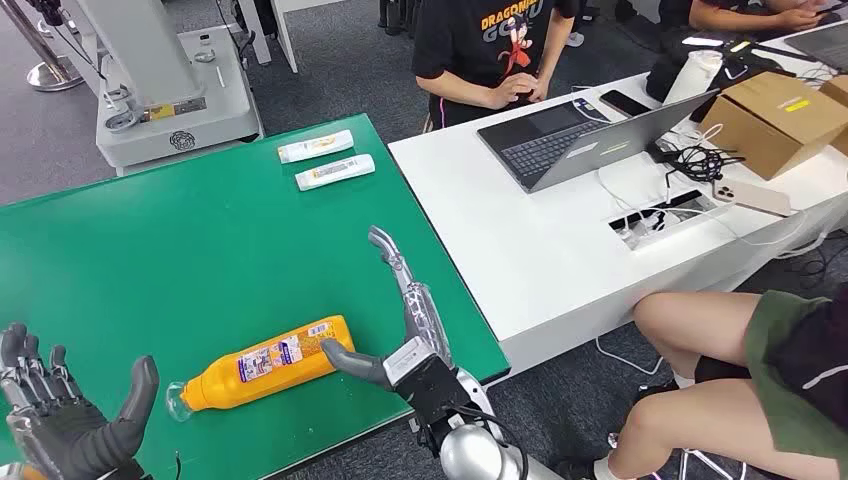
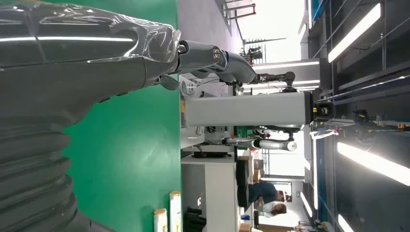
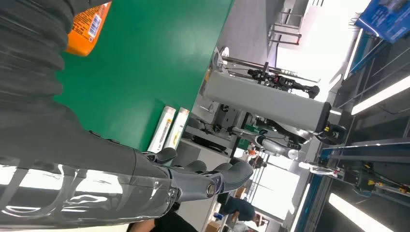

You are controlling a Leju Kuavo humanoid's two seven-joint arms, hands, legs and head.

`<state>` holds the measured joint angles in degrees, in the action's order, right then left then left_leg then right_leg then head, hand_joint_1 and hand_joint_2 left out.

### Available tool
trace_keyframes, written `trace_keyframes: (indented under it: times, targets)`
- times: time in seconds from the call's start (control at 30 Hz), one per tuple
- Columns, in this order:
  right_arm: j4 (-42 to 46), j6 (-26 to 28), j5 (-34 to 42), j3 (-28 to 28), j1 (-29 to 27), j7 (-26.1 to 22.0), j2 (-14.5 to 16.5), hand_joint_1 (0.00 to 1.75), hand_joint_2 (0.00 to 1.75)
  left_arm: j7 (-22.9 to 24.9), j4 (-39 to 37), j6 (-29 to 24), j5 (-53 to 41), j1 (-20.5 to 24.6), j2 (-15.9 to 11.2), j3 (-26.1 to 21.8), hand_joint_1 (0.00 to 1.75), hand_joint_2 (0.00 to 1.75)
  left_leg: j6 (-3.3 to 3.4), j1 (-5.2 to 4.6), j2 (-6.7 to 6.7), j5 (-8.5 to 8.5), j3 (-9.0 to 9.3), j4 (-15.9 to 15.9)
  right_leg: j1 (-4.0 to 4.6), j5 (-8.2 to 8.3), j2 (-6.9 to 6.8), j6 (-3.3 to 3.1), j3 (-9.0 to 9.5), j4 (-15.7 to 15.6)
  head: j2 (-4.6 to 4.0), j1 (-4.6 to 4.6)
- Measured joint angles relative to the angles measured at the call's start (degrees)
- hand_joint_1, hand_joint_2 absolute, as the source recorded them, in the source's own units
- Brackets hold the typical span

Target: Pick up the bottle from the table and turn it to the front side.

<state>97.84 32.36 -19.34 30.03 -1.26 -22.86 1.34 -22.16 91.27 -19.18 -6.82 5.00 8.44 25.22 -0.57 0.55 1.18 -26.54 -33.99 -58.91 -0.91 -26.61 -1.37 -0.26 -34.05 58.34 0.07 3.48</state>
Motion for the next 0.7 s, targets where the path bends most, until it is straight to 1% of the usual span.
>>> trace_keyframes:
  times: [0.1,0.27,0.4,0.47,0.7]
  targets:
    - [0.2,0.0,-0.2,0.0,-0.2,0.2,-0.1,0.0,1.75,0.0,0.0,-0.1,0.0,0.0,0.0,0.0,0.0,1.75,0.0,0.0,0.0,0.0,0.0,0.0,0.0,0.0,0.0,0.0,0.0,0.0,0.0,0.0]
    - [1.4,-0.8,-3.2,-0.5,-0.4,0.8,-0.6,0.0,1.75,-0.1,0.0,-0.4,0.0,0.0,0.0,0.0,0.0,1.75,0.0,0.0,0.0,0.0,0.0,0.0,0.0,0.0,0.0,0.0,0.0,0.0,0.0,-0.01]
    - [2.1,-4.1,-7.2,-3.4,0.6,2.4,-2.0,0.0,1.75,-0.1,0.0,0.1,-0.1,0.0,0.0,0.0,0.0,1.75,0.0,-0.01,0.0,0.0,0.0,0.0,-0.01,0.01,0.0,0.0,0.01,0.0,0.0,-0.01]
    - [2.3,-5.4,-7.8,-5.0,1.1,2.6,-2.5,0.0,1.75,-0.1,0.0,0.2,-0.1,0.0,0.0,0.0,0.0,1.75,0.0,-0.01,-0.01,0.0,0.0,0.0,-0.01,0.01,-0.02,0.0,0.02,0.0,0.0,0.0]
    - [2.5,-5.9,-8.2,-7.1,1.4,2.6,-3.2,0.0,1.75,-0.1,0.0,0.4,-0.1,0.0,0.0,0.0,0.0,1.75,0.0,0.0,-0.02,0.0,0.01,0.0,0.0,0.01,-0.01,0.01,0.01,0.0,0.0,0.0]
